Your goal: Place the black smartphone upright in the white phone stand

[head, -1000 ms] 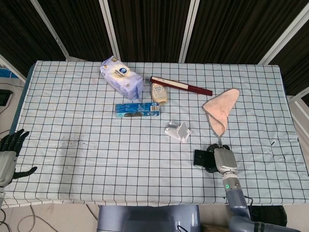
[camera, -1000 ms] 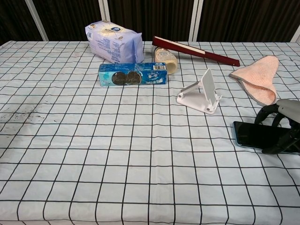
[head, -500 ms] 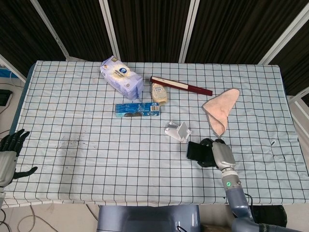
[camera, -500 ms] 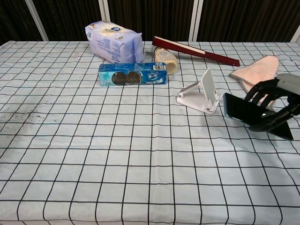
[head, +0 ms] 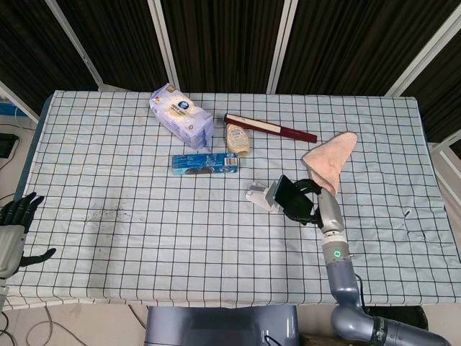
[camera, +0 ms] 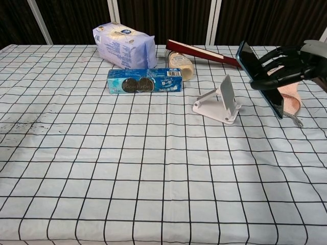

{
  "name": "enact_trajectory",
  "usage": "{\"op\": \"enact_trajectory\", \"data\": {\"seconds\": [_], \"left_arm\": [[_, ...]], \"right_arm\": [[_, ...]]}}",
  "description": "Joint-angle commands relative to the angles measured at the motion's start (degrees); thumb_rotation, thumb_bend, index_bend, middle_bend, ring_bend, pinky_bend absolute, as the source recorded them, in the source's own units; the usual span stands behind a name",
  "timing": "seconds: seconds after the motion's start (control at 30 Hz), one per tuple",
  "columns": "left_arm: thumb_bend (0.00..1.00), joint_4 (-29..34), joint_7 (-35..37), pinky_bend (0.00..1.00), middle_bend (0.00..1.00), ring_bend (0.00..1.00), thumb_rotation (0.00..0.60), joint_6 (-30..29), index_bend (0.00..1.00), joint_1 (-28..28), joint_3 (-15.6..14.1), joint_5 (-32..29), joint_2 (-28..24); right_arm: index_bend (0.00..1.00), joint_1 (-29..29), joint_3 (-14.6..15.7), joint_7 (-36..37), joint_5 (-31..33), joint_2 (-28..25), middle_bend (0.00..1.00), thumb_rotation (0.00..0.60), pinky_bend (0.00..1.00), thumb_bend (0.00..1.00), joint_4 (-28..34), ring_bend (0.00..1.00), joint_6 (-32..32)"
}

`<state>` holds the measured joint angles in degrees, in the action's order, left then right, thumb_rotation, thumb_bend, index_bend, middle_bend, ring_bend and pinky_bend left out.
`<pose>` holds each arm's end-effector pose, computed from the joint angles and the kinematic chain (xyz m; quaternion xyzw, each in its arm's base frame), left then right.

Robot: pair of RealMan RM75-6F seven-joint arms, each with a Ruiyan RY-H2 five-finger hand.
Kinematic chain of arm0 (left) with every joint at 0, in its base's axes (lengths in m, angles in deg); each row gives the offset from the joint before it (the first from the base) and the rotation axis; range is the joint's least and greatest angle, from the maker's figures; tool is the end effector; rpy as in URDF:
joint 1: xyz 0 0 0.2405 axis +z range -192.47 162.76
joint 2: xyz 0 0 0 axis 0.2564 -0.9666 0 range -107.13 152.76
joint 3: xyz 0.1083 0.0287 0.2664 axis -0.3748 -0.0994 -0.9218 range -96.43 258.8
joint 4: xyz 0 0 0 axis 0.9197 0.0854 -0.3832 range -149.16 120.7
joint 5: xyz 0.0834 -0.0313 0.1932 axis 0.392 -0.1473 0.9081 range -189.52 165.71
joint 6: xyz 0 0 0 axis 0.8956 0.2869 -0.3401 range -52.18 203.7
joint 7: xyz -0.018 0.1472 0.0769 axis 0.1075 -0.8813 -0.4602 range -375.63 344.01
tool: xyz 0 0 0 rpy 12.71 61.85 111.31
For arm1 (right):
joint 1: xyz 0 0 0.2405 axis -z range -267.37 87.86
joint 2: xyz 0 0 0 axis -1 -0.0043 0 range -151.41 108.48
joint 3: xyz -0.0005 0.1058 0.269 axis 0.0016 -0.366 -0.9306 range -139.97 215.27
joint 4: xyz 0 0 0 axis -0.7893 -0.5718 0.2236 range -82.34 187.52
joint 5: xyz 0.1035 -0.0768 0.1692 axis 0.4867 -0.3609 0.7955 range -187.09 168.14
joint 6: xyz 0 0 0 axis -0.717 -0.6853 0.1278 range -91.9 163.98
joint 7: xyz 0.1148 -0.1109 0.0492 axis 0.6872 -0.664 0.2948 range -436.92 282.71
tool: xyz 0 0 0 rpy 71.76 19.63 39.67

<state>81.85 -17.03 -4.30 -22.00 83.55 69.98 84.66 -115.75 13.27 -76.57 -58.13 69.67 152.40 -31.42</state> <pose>-0.3396 0.2167 0.1678 -0.5993 -0.4206 -0.3622 0.5769 -0.2051 -0.3507 0.0174 0.3733 -0.6650 0.5233 0.3803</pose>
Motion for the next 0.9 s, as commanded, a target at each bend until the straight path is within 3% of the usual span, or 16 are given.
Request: {"op": "enact_trajectory", "data": {"seconds": [0.03,0.47,0.9], "left_arm": [[0.00,0.05,-0.04,0.00,0.00,0.00,0.600,0.06,0.00,0.00,-0.05,0.01,-0.02],[0.00,0.16,0.35,0.00,0.00,0.00,0.600,0.37,0.00,-0.09,0.05,-0.35,-0.06],[0.00,0.30,1.08,0.00,0.00,0.00,0.600,1.24,0.00,-0.33,0.13,-1.01,-0.21]], "right_arm": [[0.61,-0.62,-1.59,3.27,1.21,3.43,0.53,0.600,0.17,0.55,-2.29,0.48,-1.26],[0.61,-1.82,-1.92,12.14,-6.19,16.62,0.52,0.600,0.17,0.55,-14.05,0.47,-9.17],[0.61,-1.61,-2.00,22.43,-10.56,21.36,0.51,0.600,0.17,0.55,-21.26,0.46,-7.67]]}}
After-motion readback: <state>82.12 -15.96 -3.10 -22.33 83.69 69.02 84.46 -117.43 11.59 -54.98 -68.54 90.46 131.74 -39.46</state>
